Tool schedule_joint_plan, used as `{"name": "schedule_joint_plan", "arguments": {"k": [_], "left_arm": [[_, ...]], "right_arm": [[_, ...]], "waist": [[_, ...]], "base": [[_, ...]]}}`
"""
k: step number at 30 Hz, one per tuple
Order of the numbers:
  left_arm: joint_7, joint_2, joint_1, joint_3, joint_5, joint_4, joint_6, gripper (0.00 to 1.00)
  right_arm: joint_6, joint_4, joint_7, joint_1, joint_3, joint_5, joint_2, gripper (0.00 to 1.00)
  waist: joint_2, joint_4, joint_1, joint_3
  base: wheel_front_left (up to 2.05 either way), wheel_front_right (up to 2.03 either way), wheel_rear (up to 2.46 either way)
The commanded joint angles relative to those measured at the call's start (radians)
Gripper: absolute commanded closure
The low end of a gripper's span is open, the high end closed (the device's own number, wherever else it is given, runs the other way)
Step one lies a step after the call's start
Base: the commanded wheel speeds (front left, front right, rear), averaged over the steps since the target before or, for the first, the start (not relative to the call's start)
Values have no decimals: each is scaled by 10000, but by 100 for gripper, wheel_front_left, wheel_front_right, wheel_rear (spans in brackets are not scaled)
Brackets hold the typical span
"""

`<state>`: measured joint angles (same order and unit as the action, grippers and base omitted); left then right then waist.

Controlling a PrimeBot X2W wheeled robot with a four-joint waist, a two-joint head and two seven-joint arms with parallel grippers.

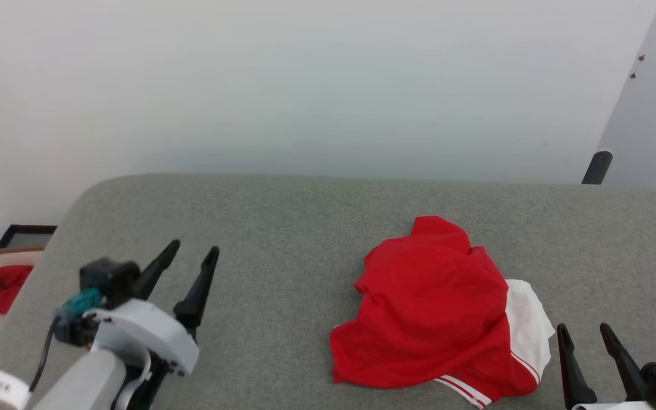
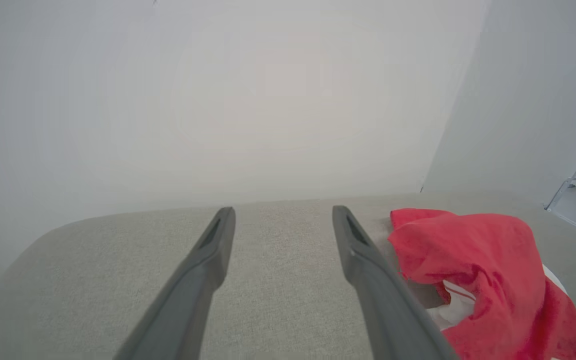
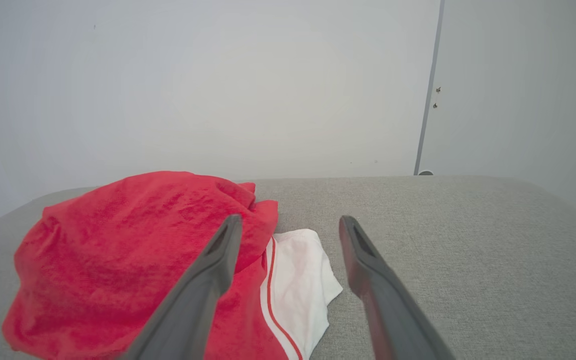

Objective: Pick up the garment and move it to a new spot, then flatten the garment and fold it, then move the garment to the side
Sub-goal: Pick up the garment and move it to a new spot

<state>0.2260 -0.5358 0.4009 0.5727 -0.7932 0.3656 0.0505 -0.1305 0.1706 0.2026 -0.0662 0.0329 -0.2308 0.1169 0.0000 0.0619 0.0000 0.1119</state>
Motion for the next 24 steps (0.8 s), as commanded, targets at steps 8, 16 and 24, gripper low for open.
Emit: {"name": "schedule_joint_plan", "arguments": {"k": [8, 16, 24], "left_arm": [[380, 30, -1073, -971, 353, 63, -437, 0], [387, 502, -2441, -3223, 1218, -1000, -561, 0], [378, 1231, -3524, -4762, 2365, -1581, -232, 0]], "right_arm": [[-4, 182, 90, -162, 22, -94, 92, 0], [-4, 245, 182, -306, 198, -70, 135, 0], [-4, 350, 211, -363, 407, 30, 100, 0]], "waist": [[0, 204, 0, 116], [0, 343, 0, 148], [0, 357, 0, 176]], "base": [[0, 0, 0], [0, 0, 0], [0, 0, 0]]}}
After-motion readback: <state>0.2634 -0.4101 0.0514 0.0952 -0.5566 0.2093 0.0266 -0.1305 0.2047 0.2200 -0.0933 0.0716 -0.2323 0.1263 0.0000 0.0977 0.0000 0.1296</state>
